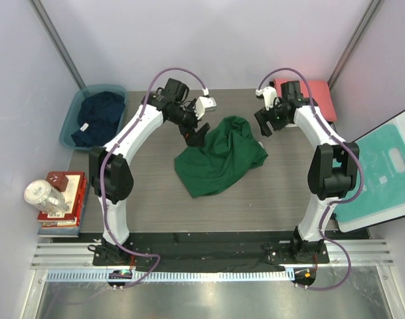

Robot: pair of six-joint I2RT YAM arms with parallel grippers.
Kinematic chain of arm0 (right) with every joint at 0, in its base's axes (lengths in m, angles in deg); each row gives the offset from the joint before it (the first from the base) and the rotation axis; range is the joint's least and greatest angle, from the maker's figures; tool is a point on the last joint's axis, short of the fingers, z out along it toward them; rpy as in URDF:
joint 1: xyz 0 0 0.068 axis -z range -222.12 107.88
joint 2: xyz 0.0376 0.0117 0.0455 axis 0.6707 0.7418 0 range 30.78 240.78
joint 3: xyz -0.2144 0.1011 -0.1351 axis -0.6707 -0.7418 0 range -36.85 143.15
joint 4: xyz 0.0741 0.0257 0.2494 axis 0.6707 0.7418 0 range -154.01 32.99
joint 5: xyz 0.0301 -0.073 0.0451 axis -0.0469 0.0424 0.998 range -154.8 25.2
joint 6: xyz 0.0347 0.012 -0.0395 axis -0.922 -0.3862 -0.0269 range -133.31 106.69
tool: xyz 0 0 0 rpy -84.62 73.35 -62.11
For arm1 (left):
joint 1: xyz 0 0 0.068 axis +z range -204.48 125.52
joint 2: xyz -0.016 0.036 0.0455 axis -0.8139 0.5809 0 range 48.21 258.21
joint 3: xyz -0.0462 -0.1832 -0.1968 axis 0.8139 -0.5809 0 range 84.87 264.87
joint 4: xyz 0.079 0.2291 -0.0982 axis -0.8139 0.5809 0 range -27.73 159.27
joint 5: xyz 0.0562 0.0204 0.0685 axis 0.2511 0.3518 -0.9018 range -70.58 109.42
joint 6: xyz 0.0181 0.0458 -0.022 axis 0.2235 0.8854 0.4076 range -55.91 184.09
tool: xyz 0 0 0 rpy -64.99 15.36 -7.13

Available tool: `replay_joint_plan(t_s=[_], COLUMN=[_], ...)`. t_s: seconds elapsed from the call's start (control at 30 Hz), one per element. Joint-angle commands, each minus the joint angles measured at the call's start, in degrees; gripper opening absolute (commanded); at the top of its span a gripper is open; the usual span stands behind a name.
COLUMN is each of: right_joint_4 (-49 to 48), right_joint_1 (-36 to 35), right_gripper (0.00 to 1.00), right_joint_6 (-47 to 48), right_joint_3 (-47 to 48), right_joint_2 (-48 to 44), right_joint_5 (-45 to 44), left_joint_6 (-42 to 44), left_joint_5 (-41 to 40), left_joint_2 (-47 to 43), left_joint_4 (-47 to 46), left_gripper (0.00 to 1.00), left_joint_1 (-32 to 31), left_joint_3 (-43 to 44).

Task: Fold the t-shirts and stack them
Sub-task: Flatten out the tshirt

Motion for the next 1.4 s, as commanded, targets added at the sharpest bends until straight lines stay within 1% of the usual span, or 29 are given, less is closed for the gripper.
replay_joint_plan(t_s=[0.0,0.03,0.07,0.1,0.13,0.17,0.23,0.33,0.43,0.53,0.6,0.67,0.8,0.9,0.97,1.07,1.13,1.17,1.23,1.27,1.3,1.37], right_joint_4=[18.9,20.8,22.9,27.5,28.8,30.0,30.7,26.3,24.9,23.0,19.7,14.8,9.0,2.2,-3.2,-6.7,-6.8,-6.8,-6.9,-7.0,-7.0,-6.9], right_joint_1=[-1.9,-1.9,-1.9,-2.0,-1.8,-1.9,-2.0,-1.9,-1.7,-1.8,-1.8,-1.8,-2.1,-2.3,-2.9,-3.3,-3.5,-3.7,-4.2,-4.4,-4.5,-4.5], right_gripper=[0.82,0.81,0.81,0.81,0.81,0.82,0.82,0.83,0.85,0.87,0.88,0.88,0.88,0.84,0.84,0.84,0.84,0.83,0.73,0.67,0.56,0.54], right_joint_6=[5.3,6.4,10.4,12.4,13.9,16.0,17.2,17.4,20.0,21.8,21.9,20.4,17.4,13.7,10.3,7.4,7.2,7.3,8.0,8.1,8.0,7.6], right_joint_3=[2.9,2.9,3.0,3.2,3.2,3.0,1.3,-2.1,-2.3,-4.2,-7.2,-9.4,-11.6,-13.0,-13.6,-12.6,-12.2,-12.2,-12.8,-12.9,-12.7,-12.3], right_joint_2=[-2.2,-0.8,-0.3,0.2,0.5,1.0,1.2,1.7,2.4,1.2,0.2,-0.2,1.2,2.0,1.8,-0.2,-1.3,-1.7,-2.4,-2.4,-2.2,-1.9], right_joint_5=[16.2,17.5,18.9,20.1,21.9,22.2,21.9,19.3,17.7,15.7,14.2,13.4,13.0,10.8,7.4,5.1,5.3,5.2,5.4,5.2,4.7,4.3], left_joint_6=[-1.1,-1.2,-0.7,-0.5,0.0,0.2,0.3,-0.4,-0.4,-0.2,-0.2,-0.5,-0.6,-0.2,-0.2,-0.1,-0.4,-0.5,-0.2,0.1,0.2,1.8], left_joint_5=[-2.2,-1.9,-2.0,-2.2,-3.2,-3.6,-3.9,-3.9,-4.6,-5.6,-6.1,-6.2,-6.5,-7.0,-7.2,-7.1,-6.4,-5.2,-4.9,-6.8,-8.4,-11.8], left_joint_2=[-0.2,-0.1,0.4,0.8,1.3,2.5,3.2,3.6,3.3,2.7,2.6,2.4,2.5,2.3,1.9,1.2,1.0,0.9,2.1,3.1,5.4,7.2], left_joint_4=[-0.2,-0.1,0.5,1.2,1.7,2.5,2.8,2.4,2.8,2.6,2.1,1.7,1.5,1.3,1.2,0.9,-0.1,-0.7,-1.3,-1.5,-1.6,-2.1], left_gripper=[1.0,1.0,1.0,1.0,1.0,1.0,1.0,1.0,1.0,1.0,1.0,1.0,1.0,1.0,1.0,1.0,1.0,1.0,1.0,1.0,1.0,1.0], left_joint_1=[1.0,0.8,0.5,-0.5,-0.9,-1.4,-2.1,-2.5,-2.7,-2.7,-2.7,-2.7,-2.7,-2.7,-2.7,-2.7,-2.7,-2.8,-3.4,-4.6,-5.4,-7.3], left_joint_3=[1.6,1.6,2.0,2.5,3.9,4.4,5.3,5.9,5.5,4.5,3.8,3.5,3.2,2.9,2.3,1.8,0.5,-0.1,-1.3,-1.4,-1.1,-1.3])
